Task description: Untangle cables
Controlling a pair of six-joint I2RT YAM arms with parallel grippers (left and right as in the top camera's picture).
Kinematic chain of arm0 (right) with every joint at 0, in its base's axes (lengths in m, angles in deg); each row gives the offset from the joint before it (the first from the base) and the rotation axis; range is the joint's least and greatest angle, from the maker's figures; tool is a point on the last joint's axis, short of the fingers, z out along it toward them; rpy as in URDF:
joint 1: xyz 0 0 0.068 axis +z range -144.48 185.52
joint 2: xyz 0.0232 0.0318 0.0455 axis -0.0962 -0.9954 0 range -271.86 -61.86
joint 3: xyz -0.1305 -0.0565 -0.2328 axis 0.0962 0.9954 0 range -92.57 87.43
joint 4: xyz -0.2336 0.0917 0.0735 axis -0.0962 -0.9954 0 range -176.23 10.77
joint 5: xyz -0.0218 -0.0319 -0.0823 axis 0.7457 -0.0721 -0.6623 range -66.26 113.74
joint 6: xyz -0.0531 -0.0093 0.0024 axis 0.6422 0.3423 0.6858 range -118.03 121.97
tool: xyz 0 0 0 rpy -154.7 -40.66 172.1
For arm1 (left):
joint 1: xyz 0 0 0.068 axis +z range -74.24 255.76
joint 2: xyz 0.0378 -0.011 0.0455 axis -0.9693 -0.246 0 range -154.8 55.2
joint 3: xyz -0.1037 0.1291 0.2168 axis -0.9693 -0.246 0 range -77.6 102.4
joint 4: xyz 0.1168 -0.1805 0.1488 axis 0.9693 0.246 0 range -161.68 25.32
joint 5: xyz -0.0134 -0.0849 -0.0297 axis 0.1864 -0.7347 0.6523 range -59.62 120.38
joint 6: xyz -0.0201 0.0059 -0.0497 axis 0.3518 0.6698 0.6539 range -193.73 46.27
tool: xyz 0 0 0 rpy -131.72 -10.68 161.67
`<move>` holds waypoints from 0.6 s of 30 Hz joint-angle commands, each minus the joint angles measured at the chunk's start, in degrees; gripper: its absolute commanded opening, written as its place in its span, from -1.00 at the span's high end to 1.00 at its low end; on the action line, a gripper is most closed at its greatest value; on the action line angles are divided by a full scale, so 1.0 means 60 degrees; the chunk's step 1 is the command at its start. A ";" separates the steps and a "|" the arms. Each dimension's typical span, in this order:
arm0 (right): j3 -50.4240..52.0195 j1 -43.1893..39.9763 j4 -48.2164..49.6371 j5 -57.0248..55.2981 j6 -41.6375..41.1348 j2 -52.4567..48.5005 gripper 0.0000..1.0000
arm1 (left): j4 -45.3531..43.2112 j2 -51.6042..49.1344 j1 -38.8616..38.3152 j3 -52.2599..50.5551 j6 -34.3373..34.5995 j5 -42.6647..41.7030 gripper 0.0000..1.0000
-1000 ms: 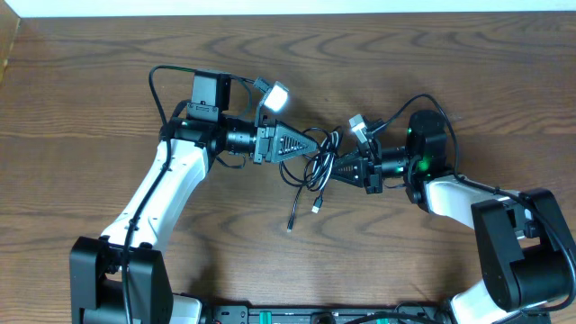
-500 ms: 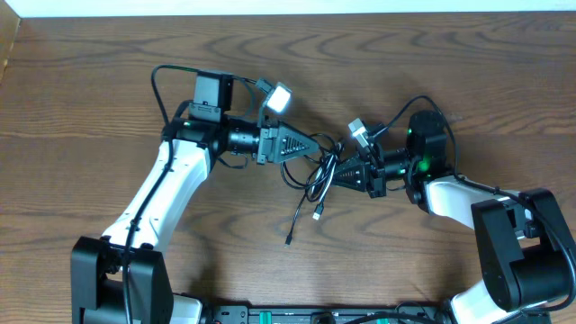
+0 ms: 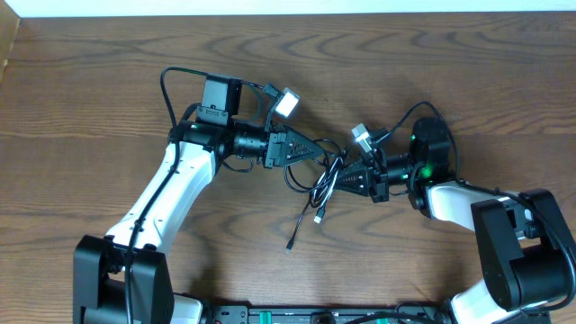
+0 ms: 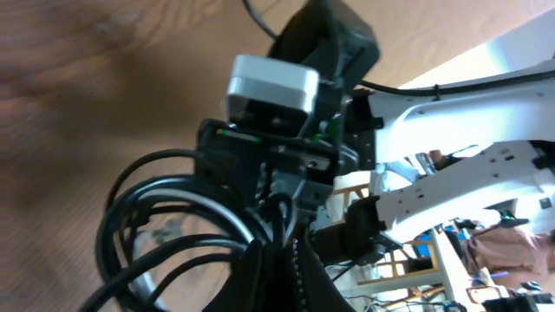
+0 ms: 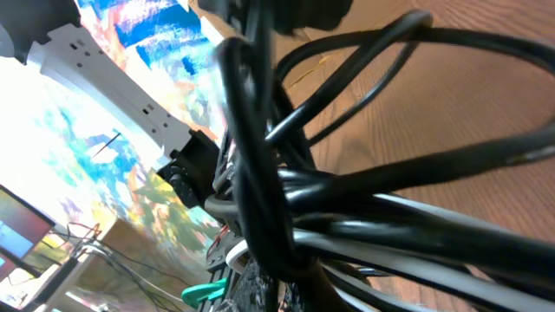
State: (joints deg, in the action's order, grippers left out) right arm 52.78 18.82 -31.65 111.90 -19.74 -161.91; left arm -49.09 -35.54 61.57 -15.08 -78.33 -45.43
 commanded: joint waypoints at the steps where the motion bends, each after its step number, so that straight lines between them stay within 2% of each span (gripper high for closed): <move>1: -0.0066 -0.0025 0.0284 0.0229 -0.0725 0.0069 0.98 | 0.0124 0.0084 -0.0069 -0.0401 -0.0306 0.0652 0.85; 6: -0.0047 -0.0222 0.0321 0.0229 -0.1428 0.0069 0.98 | 0.0036 0.0084 -0.0066 -0.0423 -0.0379 0.0714 0.85; 10: 0.0051 -0.0382 0.0317 0.0226 -0.1843 0.0069 0.98 | 0.0084 0.0084 -0.0066 -0.0423 -0.0375 0.1443 0.82; 12: 0.0106 -0.0379 0.0284 0.0229 -0.1923 0.0069 0.98 | 0.0098 0.0084 -0.0066 -0.0423 -0.0375 0.1679 0.54; 15: 0.0197 -0.0375 0.0182 0.0229 -0.1956 0.0069 0.98 | 0.0124 0.0084 -0.0069 -0.0423 -0.0375 0.1756 -0.09; 16: 0.0240 -0.0357 0.0120 0.0226 -0.1949 0.0069 0.98 | 0.0124 0.0084 -0.0069 -0.0423 -0.0375 0.1756 -0.19; 18: 0.0306 -0.0328 0.0022 0.0229 -0.1949 0.0066 0.98 | 0.0124 0.0084 -0.0069 -0.0423 -0.0375 0.1756 -0.22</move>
State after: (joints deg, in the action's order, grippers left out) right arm 53.85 16.79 -31.17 112.36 -30.58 -161.91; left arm -48.48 -35.49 61.28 -16.98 -79.93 -36.21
